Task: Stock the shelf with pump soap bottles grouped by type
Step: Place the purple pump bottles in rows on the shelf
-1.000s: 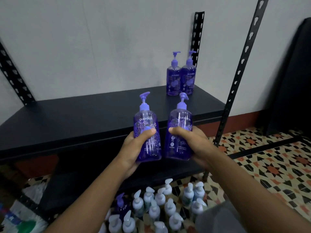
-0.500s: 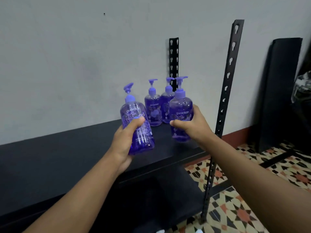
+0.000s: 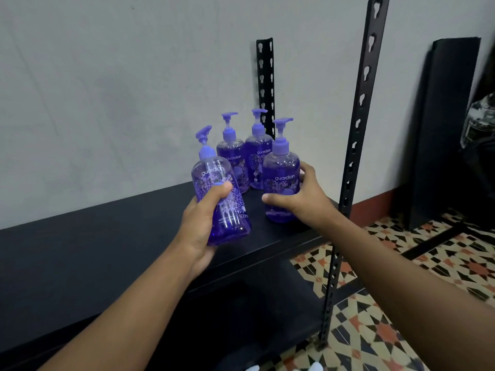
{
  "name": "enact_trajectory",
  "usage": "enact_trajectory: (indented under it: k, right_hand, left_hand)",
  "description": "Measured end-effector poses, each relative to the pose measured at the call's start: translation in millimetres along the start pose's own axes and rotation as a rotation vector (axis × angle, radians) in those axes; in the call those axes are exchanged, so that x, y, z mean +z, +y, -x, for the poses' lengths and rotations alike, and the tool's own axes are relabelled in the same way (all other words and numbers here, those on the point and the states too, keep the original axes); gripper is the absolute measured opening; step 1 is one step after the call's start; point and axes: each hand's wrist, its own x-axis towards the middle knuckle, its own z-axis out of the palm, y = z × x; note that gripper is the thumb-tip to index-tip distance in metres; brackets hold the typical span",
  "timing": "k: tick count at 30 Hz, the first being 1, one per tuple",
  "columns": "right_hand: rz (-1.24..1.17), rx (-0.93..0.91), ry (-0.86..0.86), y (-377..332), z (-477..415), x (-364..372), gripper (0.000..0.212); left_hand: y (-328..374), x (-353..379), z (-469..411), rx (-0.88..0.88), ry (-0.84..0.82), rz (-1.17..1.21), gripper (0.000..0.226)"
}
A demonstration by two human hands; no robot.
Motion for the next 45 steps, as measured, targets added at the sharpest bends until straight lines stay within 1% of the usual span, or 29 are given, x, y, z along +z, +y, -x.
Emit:
enact_trajectory:
  k: [2,3,4,7,10,14,20,28,33,37,39,40,42,45]
  right_hand:
    - [0.194,-0.004,0.03,8.5,5.1,1.5,0.107]
    - [0.275,-0.004,0.059,13.0,7.9,2.2,0.109]
    - [0.309,0.001,0.084,17.2,9.4,2.4,0.105]
    - [0.322,0.02,0.111,20.1,5.7,2.7,0.085]
    - [0.339,0.033,0.099,17.4,-7.0,5.2,0.079]
    - [0.359,0.04,0.089,15.8,-26.3,12.4,0.082]
    - [0.365,0.067,0.103,16.7,-44.4,22.2,0.076]
    - [0.375,0.096,0.1,18.8,-57.1,26.9,0.075]
    - [0.386,0.122,0.078,17.9,-63.4,26.4,0.076]
    - [0.388,0.131,0.053,21.0,-57.1,23.2,0.082]
    - [0.452,0.121,0.031,24.2,-49.1,20.9,0.087]
    - [0.527,0.116,0.007,26.1,-45.6,18.5,0.088]
    - [0.738,0.108,-0.066,28.6,-38.0,11.6,0.084]
    - [0.995,0.091,-0.15,31.7,-26.9,3.2,0.08]
  left_hand:
    - [-0.4,0.3,-0.1,-0.002,0.001,0.006,0.065]
    - [-1.0,0.5,-0.3,-0.003,0.001,0.008,0.065]
    - [-1.8,0.7,-0.3,-0.004,0.0,0.011,0.063]
    - [-4.3,0.9,-1.3,0.0,0.001,0.015,0.058]
    - [-5.4,1.0,-2.7,-0.004,0.024,0.008,0.057]
    - [-7.7,-0.1,-6.3,-0.003,0.045,0.002,0.057]
    - [-9.8,-3.6,-10.8,0.005,0.053,-0.008,0.053]
    - [-11.2,-9.7,-13.4,0.014,0.051,-0.033,0.066]
    - [-13.6,-10.4,-14.1,0.014,0.06,-0.045,0.065]
    - [-14.4,-6.7,-13.6,0.05,0.077,-0.078,0.061]
    - [-13.6,-2.7,-15.8,0.09,0.092,-0.103,0.06]
    - [-12.8,-0.3,-17.8,0.112,0.101,-0.125,0.061]
    - [-11.4,6.4,-22.7,0.163,0.128,-0.206,0.065]
    - [-11.0,18.3,-30.0,0.254,0.157,-0.345,0.056]
